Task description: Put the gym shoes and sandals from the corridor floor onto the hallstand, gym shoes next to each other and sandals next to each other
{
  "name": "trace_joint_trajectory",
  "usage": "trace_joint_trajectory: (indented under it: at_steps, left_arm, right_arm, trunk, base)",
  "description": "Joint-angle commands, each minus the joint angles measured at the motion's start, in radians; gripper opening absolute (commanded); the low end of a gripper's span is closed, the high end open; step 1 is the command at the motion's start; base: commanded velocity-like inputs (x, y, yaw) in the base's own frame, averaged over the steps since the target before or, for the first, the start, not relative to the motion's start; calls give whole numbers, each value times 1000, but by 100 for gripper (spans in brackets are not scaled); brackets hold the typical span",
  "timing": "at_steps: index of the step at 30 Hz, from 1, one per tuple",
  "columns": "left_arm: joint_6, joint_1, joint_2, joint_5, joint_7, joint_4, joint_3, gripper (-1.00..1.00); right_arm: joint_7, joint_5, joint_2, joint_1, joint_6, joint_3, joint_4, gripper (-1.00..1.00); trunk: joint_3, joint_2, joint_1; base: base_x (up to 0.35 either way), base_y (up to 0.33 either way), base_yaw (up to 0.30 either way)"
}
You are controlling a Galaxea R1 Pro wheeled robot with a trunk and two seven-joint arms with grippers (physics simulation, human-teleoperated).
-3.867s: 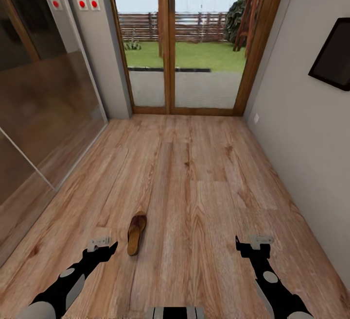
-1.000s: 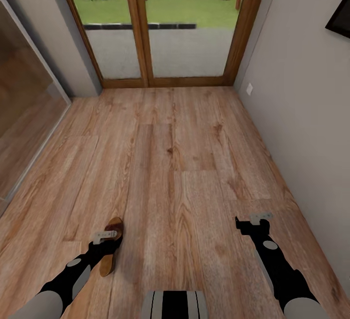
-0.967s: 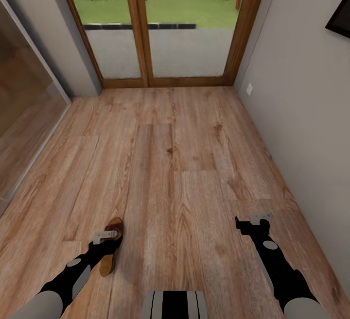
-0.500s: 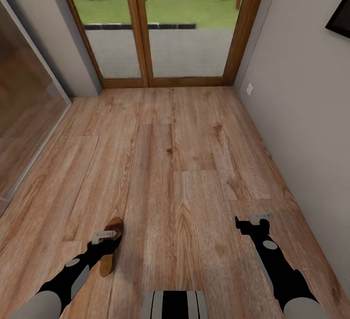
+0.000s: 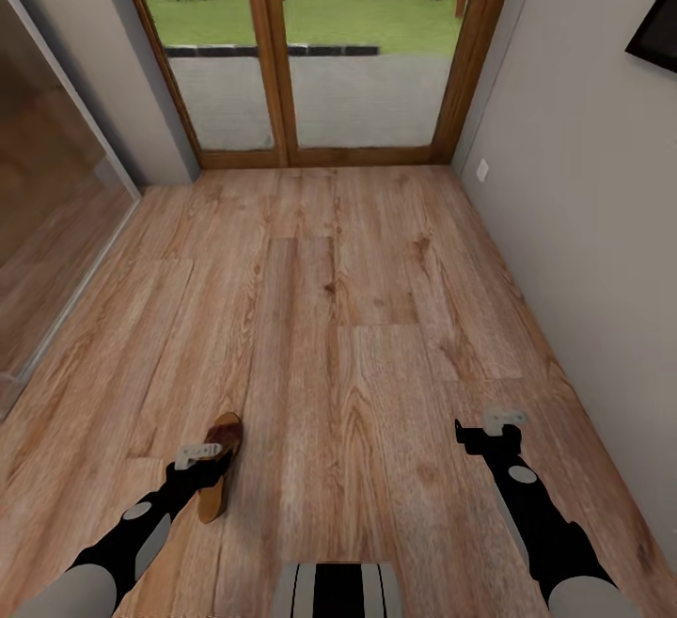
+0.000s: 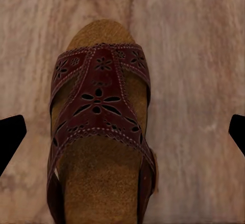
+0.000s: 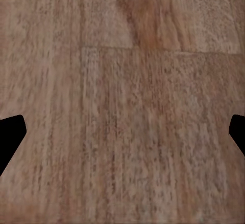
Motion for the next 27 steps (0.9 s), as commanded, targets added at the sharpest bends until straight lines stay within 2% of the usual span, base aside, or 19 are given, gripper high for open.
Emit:
trace_joint_trajectory:
  at_steps: [1, 19, 27]
  left_arm:
    - [-1, 0, 0, 9, -10, 1, 5, 100]
    - [-8, 0, 1, 6, -10, 4, 5, 100]
    - [-9, 11, 2, 8, -10, 5, 7, 100]
  right_arm:
    - [-2, 10, 0, 0, 7, 0, -2, 100]
    - [-2, 10, 0, 0, 7, 0, -2, 100]
    - [-2, 10, 0, 0, 7, 0, -2, 100]
  trunk:
    - [-1, 0, 0]
    - [-1, 0, 0]
    - [-38, -2, 3]
  base:
    - [-112, 38, 0]
    - [-20, 7, 0]
    - [0, 0, 0]
